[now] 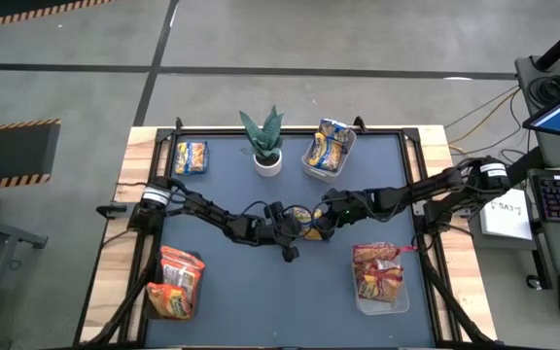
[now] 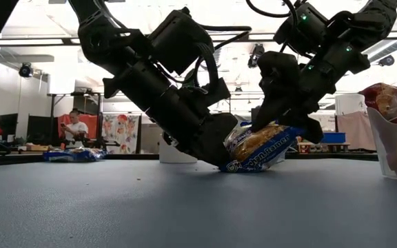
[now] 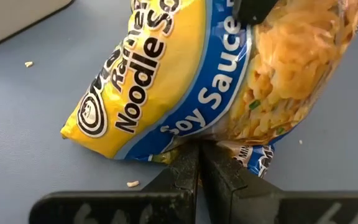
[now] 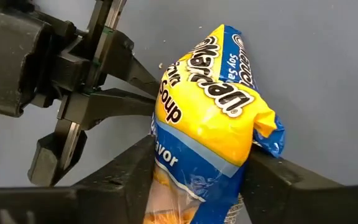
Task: Sort Maruchan noodles
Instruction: Put the right blue instant noodle pack into the gray bin
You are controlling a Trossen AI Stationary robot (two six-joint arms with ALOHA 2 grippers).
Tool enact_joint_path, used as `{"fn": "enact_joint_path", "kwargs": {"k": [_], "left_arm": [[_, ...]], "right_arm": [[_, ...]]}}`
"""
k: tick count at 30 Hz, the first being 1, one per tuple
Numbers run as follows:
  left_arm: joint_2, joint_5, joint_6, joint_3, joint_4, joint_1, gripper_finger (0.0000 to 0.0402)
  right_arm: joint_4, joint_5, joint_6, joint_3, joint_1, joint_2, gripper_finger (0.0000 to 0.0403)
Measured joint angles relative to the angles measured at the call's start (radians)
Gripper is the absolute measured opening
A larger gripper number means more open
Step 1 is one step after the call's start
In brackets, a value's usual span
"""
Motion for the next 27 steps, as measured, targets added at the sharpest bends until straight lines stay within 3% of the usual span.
{"fn": "enact_joint_path", "kwargs": {"k": [9,21,27], "left_arm": [[-0.017,0.007,0.0,-0.002,-0.005,-0.005,0.0],[-0.093,0.009,0.034,-0.003,-0.085,-0.035,0.0001],[-0.172,0.008,0.108,-0.002,-0.146,-0.053,0.0039]], "right_arm": [[0.002,0.002,-0.041,0.0,0.0,0.0,0.0124],[-0.001,0.007,-0.091,0.0,0.001,-0.033,0.0081],[0.0,0.009,-0.108,0.0,0.001,-0.06,0.0061]]}}
